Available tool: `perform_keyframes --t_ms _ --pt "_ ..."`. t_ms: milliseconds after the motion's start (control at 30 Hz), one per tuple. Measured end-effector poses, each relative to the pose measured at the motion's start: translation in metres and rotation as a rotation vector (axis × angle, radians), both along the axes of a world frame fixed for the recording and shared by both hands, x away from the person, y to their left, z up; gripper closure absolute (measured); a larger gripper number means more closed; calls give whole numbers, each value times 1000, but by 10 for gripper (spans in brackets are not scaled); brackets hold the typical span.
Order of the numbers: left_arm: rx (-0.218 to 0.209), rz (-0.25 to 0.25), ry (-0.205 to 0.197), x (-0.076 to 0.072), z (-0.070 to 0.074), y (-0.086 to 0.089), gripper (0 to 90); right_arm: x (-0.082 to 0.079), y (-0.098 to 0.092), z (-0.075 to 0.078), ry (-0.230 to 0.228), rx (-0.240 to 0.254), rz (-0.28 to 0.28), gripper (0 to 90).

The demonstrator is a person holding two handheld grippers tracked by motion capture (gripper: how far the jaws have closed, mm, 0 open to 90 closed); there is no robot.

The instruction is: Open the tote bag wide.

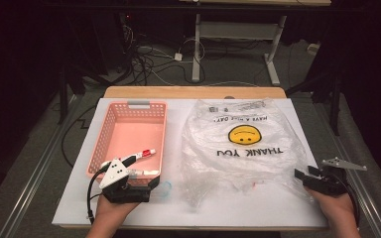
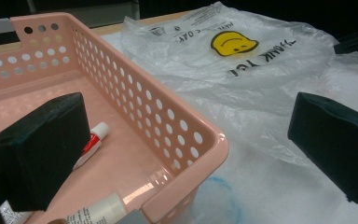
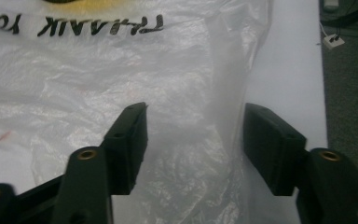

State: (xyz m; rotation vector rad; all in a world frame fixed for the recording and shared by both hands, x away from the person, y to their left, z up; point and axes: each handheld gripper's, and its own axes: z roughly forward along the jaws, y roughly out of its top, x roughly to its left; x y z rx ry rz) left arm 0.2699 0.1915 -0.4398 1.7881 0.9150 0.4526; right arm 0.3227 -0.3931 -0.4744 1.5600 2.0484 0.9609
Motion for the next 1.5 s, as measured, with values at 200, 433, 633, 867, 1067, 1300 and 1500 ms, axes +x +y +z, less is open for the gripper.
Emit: perform_keyframes --t_ms 200,433,633,867,1067,1300,1500 --pt "0 -1 2 0 0 0 0 -5 8 0 -17 -57 25 698" --pt "-9 -6 2 -1 1 -1 0 -25 19 3 -3 -17 87 856" --pt "-9 -9 -3 -1 2 -1 0 -64 46 10 -36 -33 172 859" --pt "-10 -5 1 -1 3 -1 0 -99 59 12 -37 -24 232 677" --pt "8 5 57 5 7 1 0 -107 49 39 -161 23 191 513" --pt "34 5 39 0 6 -1 0 -46 41 46 -191 5 171 470" --pt "53 -13 15 -2 6 -5 0 28 26 31 -136 -4 83 419"
